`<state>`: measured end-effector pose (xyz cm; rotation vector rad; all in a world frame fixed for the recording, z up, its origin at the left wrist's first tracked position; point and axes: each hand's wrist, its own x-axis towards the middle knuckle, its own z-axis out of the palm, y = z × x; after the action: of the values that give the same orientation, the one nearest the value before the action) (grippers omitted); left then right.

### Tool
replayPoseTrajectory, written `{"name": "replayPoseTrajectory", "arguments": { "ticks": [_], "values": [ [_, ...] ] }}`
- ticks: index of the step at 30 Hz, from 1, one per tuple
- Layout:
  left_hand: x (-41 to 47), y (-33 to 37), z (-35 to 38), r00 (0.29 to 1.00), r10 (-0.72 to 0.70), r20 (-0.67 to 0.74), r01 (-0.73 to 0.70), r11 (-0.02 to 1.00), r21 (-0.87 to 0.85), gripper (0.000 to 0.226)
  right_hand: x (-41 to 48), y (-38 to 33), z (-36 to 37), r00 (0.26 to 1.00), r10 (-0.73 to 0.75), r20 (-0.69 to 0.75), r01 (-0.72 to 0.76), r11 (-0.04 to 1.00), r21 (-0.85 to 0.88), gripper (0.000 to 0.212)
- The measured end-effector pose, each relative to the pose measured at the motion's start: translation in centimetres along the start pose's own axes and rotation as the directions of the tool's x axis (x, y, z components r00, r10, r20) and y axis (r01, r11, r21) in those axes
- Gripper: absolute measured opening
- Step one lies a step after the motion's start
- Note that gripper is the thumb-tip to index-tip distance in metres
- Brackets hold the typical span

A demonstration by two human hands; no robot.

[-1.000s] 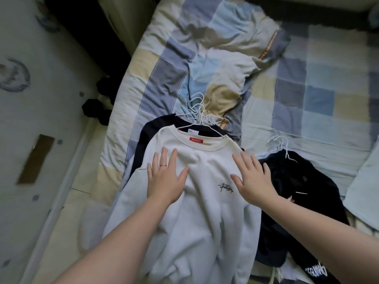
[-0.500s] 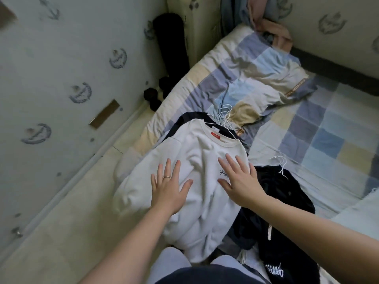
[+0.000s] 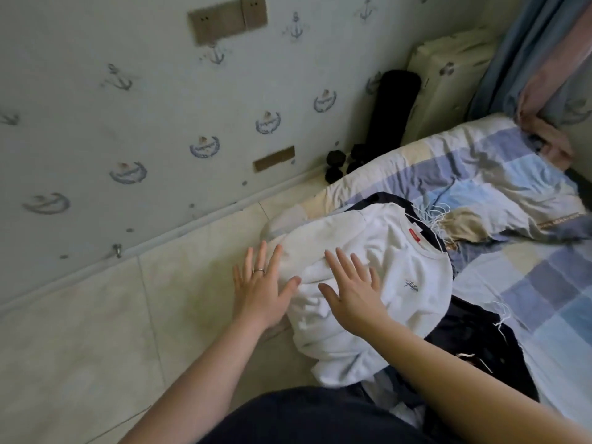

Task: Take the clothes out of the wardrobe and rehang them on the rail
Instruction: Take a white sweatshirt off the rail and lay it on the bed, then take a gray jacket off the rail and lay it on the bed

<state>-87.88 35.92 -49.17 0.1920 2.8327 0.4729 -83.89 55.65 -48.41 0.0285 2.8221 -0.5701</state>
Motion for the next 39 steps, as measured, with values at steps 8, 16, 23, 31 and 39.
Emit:
{"name": "replayPoseTrajectory", "arguments": {
  "ticks": [8,16,23,31,39],
  "values": [
    [-12.1,-14.3,-3.1,0.993,-0.088,-0.076,0.089,0.996,0.003,0.078,-6.5,-13.7,9.0,0.996,-0.082,0.034,0.083,0.996,-0.044,0.063],
    [-23.8,-22.1,-3.3,0.982,-0.18,-0.063,0.176,0.982,-0.065,0.077,-15.0,-22.4,13.0,0.988,-0.147,0.057,0.15,0.987,-0.064,0.065],
    [-32.3,-24.0,-2.7,0.953,-0.281,-0.113,0.271,0.958,-0.096,0.077,-21.2,-24.5,14.8,0.965,-0.248,0.09,0.259,0.956,-0.139,0.065],
    [-44.0,-22.2,-3.6,0.897,-0.35,-0.271,0.343,0.936,-0.074,0.078,-29.2,-26.5,14.1,0.876,-0.48,0.045,0.48,0.863,-0.156,0.065],
    [-55.8,-21.2,-11.3,0.788,-0.353,-0.505,0.404,0.915,-0.009,0.077,-36.7,-33.2,9.4,0.726,-0.686,-0.049,0.673,0.723,-0.153,0.068]
  ]
}}
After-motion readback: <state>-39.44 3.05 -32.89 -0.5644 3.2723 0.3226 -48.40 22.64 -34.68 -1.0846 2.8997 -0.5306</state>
